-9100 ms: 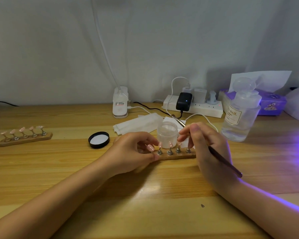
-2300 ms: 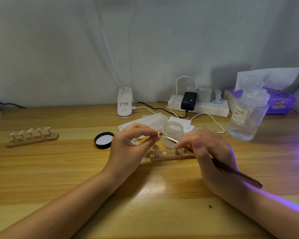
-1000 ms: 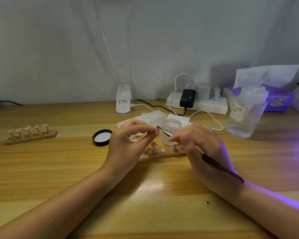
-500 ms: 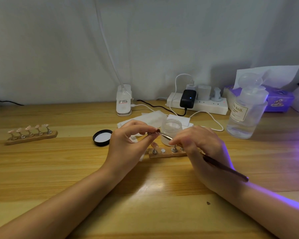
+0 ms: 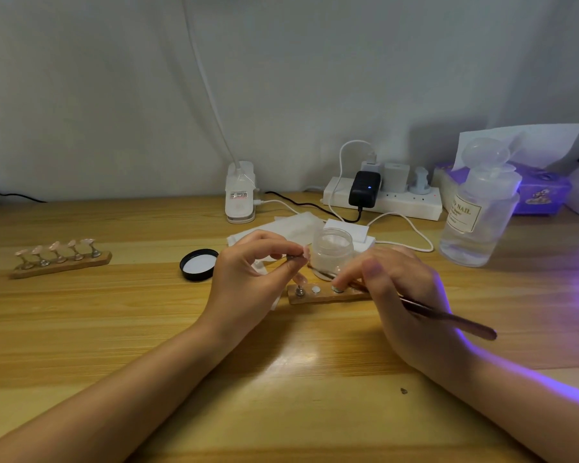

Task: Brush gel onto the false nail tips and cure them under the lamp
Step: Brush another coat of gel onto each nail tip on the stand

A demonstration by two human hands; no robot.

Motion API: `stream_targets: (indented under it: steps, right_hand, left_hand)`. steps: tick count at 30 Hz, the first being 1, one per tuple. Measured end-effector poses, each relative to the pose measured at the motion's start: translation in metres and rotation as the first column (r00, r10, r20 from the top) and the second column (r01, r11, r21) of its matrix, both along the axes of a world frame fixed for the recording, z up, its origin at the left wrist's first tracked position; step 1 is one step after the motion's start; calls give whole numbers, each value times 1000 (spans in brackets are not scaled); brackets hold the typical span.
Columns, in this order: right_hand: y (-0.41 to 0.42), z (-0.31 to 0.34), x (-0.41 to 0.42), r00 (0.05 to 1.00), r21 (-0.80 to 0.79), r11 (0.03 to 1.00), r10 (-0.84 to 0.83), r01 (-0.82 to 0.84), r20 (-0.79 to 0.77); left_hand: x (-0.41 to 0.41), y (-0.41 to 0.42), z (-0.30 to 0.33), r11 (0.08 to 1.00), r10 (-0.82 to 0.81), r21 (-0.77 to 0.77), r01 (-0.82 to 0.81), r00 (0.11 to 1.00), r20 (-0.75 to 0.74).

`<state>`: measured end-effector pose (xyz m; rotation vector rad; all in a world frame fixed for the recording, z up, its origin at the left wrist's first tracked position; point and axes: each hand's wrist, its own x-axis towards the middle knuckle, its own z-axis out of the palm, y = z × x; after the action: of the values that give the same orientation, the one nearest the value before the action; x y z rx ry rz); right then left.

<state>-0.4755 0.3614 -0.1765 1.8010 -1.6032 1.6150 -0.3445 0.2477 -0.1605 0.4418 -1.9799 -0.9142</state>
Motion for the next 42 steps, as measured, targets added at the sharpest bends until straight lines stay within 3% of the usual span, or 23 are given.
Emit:
stream_targets:
  steps: [17,23,29,36,42]
  right_hand:
    - [0,0,0,1000,-56,998,7,-7,11]
    - [0,1,1,1000,7,1000,8,-8,-24]
    - [2,0,0,1000,-64,998,26,-26,1]
    - [0,1,0,1000,32,999,25,-25,4]
    - [3,0,1,998,-5,999,40,-40,42]
  left_hand:
    - [-1,-1,-1,1000,-5,3,5,1000,-6]
    - [0,-1,-2,1000,-13,-4,13,1000,-18]
    - [-1,-1,-2,1000,-10,6,10,1000,-14]
    - [0,-2,-3,1000,-16,-6,16,1000,-13]
    - [0,-3,-4,1000,3,9,-2,1000,-6]
